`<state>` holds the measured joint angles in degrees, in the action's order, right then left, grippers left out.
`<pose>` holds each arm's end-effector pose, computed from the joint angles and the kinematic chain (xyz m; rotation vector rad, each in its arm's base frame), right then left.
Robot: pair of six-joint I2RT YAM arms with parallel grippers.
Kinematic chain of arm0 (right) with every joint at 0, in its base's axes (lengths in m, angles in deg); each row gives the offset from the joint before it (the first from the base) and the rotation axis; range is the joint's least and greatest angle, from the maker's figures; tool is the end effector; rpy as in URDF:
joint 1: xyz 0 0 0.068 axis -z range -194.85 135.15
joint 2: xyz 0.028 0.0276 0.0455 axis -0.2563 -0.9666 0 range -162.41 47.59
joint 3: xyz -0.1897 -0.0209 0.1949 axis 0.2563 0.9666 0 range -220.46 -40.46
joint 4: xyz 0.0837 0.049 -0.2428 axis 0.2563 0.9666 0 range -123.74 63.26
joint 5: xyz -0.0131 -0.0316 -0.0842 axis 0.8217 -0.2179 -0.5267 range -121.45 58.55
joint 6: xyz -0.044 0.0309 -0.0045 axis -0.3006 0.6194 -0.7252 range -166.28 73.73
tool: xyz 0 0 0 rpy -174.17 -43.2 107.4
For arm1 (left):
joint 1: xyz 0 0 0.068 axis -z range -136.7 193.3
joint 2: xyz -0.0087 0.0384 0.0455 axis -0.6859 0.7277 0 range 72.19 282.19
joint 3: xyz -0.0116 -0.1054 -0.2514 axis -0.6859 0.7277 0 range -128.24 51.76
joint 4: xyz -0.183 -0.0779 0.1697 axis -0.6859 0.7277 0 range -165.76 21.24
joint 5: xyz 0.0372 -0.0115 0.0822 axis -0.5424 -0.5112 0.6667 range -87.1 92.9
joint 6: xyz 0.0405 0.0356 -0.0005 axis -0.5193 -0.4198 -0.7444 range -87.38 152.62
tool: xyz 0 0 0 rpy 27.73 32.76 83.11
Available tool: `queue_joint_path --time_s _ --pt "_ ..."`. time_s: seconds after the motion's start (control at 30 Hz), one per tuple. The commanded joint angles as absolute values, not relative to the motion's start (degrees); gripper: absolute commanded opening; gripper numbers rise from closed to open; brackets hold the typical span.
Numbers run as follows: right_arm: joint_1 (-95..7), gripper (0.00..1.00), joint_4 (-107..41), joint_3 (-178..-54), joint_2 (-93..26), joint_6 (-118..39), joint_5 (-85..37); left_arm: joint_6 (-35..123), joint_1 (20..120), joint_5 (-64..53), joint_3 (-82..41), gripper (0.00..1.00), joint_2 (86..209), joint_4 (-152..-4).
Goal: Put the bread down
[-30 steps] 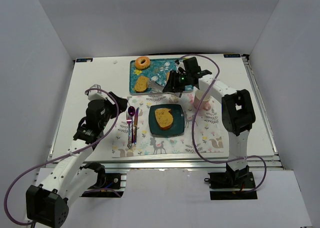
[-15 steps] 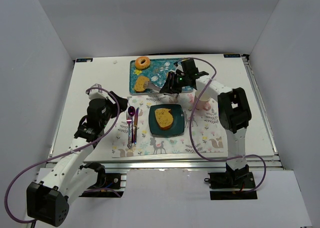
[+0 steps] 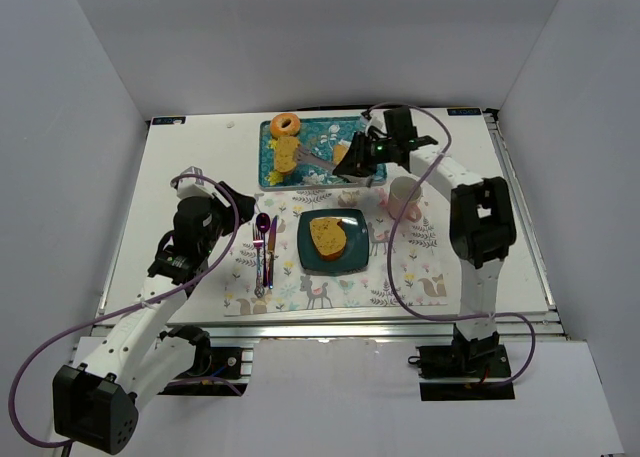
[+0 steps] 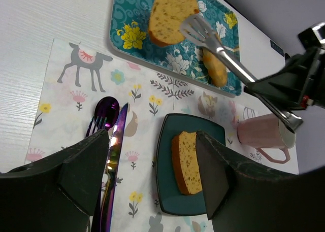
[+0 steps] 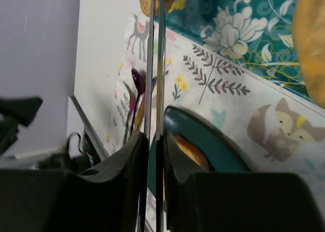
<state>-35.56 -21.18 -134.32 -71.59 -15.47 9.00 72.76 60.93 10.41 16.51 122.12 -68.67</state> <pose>0.4367 0.1898 0.2314 -0.2115 2.3390 1.2582 0.1956 -0.0572 0.2710 -0.4737 1.9285 -0.5354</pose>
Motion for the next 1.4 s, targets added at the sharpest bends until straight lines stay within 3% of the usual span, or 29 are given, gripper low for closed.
queue_joint_path --time_s 0.0,0.17,0.43,0.63,1.1,1.37 --pt "-34.01 0.00 -16.89 -135.03 -60.71 -31.72 17.67 72.70 60.97 10.29 15.10 0.77 121.15 -70.75" --pt "-29.99 0.00 9.88 -129.07 -49.22 -68.08 17.60 71.38 61.06 9.24 15.72 0.75 120.62 -71.89" --pt "-23.20 0.00 31.29 -112.28 -32.77 -91.35 18.82 70.33 60.97 6.34 17.13 0.74 121.50 -75.23" --pt "-23.29 0.00 26.82 -101.99 -29.23 -89.43 19.44 69.97 60.97 3.00 17.39 0.75 123.69 -77.87" --pt "-23.29 0.04 14.17 -104.18 -35.82 -75.63 15.40 72.08 60.97 1.67 20.29 0.75 118.96 -77.70" --pt "-23.02 0.35 12.23 -104.18 -37.05 -74.49 13.82 72.44 60.97 4.03 20.20 0.75 115.52 -74.55"
